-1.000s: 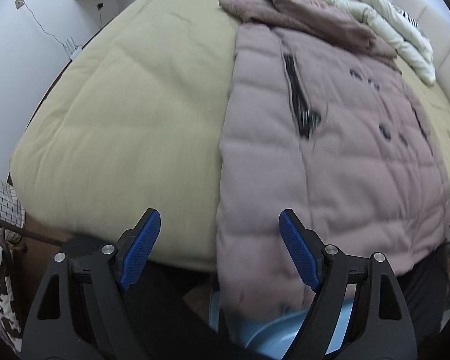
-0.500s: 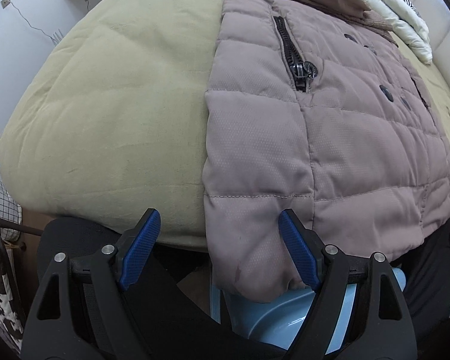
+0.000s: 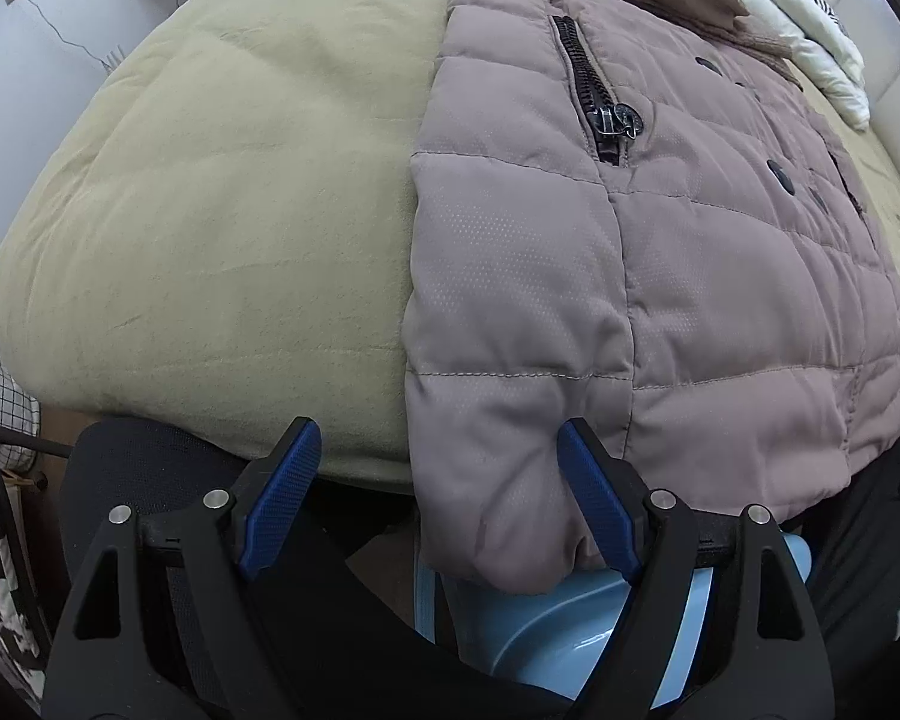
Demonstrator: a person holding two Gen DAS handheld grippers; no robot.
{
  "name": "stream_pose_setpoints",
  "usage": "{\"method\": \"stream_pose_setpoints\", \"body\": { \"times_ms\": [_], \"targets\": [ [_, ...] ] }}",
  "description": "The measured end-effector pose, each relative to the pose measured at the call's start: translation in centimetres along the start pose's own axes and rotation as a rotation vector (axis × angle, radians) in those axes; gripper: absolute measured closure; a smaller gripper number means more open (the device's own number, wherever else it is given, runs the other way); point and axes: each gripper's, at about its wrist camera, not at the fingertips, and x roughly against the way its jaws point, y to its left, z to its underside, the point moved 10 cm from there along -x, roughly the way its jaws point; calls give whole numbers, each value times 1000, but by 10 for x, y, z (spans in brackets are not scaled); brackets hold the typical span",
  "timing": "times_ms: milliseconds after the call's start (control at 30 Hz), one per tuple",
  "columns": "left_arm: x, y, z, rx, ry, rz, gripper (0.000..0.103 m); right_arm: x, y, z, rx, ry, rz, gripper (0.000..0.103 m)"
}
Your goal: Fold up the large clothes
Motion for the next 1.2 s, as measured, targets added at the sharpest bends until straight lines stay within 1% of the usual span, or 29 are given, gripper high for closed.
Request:
{"method": "stream_pose_setpoints", "body": {
  "times_ms": [67,133,200,233,267,300,333,400,433,467,500,533,567,633,667,733,867,933,1033,1200],
  "targets": [
    [0,1,2,5,3,8,22,-4,-2,2,-7,21,-6,25],
    [-3,4,3,14,12,29,22,-7,-4,3,-24,39,-20,31],
    [-5,8,3,32,18,48,22,-10,-1,3,-29,51,-48,41],
    [-6,10,5,40,21,58,22,-10,0,3,-28,54,-59,44],
    [-7,12,5,46,24,65,22,-10,2,4,-23,56,-69,50],
    [-13,16,-2,47,28,69,22,-11,4,4,-13,59,-72,55],
    [-13,17,-1,48,30,72,22,-10,7,5,0,61,-69,58],
    [-12,17,3,47,31,73,22,-9,11,5,28,64,-57,68],
    [-11,17,4,44,31,76,25,-9,13,5,40,66,-45,70],
    [-14,17,0,43,31,84,28,-8,14,4,53,66,-36,74],
    [-14,16,1,45,34,98,33,-8,16,4,71,67,-23,76],
    [-21,14,-9,49,36,108,37,-8,18,4,85,68,-11,77],
    [-21,14,-8,56,38,122,39,-8,20,3,97,68,0,79],
    [-21,14,-6,68,45,148,50,-8,23,3,116,67,21,81],
    [-20,14,-5,74,47,163,53,-8,22,3,125,66,29,82],
    [-21,5,-3,86,52,189,66,-7,24,3,140,63,49,83],
    [-18,4,0,92,52,201,73,-4,24,3,162,58,74,86],
    [-17,1,-2,95,51,206,80,-2,25,3,174,53,84,87],
    [-13,-8,-4,102,39,210,88,-1,30,3,187,40,97,89],
    [-1,-9,-3,93,19,207,92,4,37,2,208,21,112,89]
  ]
}}
